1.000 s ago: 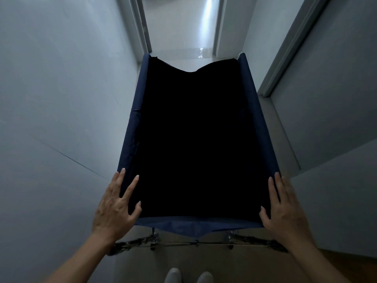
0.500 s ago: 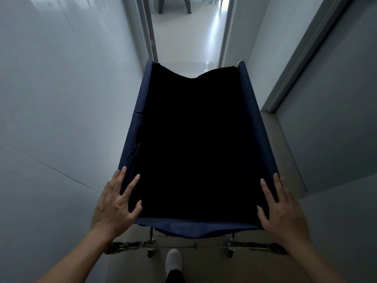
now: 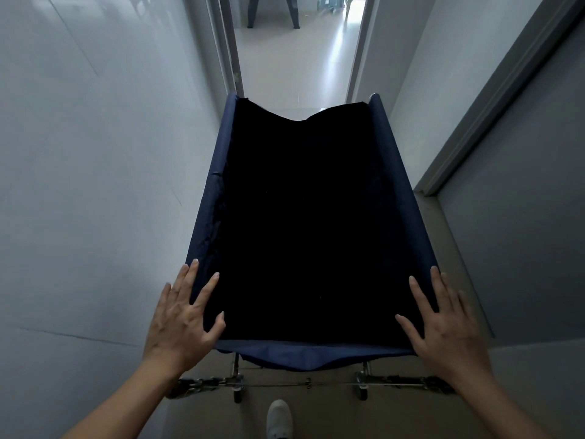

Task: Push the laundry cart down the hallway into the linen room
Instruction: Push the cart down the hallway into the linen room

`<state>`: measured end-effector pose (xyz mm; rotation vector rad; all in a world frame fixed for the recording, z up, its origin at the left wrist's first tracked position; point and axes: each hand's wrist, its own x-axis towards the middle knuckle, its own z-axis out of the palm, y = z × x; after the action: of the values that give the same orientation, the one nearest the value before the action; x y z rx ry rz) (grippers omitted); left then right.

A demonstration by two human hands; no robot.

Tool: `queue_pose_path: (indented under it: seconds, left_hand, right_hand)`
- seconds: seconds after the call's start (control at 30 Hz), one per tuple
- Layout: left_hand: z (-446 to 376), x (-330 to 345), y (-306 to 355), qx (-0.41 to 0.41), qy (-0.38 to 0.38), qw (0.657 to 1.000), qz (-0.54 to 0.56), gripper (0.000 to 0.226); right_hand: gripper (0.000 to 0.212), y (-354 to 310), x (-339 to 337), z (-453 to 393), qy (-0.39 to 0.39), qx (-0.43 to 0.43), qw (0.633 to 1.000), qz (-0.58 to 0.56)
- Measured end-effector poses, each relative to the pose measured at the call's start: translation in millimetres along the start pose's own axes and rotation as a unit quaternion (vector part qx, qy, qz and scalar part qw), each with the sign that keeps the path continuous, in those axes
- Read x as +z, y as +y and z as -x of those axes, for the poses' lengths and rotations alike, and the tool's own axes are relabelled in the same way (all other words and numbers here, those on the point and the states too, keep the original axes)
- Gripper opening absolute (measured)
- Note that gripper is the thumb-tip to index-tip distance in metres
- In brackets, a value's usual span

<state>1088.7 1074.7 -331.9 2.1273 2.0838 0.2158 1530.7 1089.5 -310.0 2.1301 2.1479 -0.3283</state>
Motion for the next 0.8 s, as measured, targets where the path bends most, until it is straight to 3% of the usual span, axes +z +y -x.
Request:
queue_pose_path:
  seconds: [0.33, 0.8]
  left_hand:
    - [-116.4, -7.8, -17.3, 0.005, -0.007, 1.0, -0.002, 0.077]
    - [-274.6, -12.8, -18.5, 0.004, 0.006, 1.0, 0.0, 0.076]
  right_hand:
    - [0.113, -20.5, -28.7, -111.1, -0.002, 0.004, 1.0, -0.007]
    - [0.107, -13.0, -52.4, -269.9, 0.027, -0.006, 1.0, 0.012]
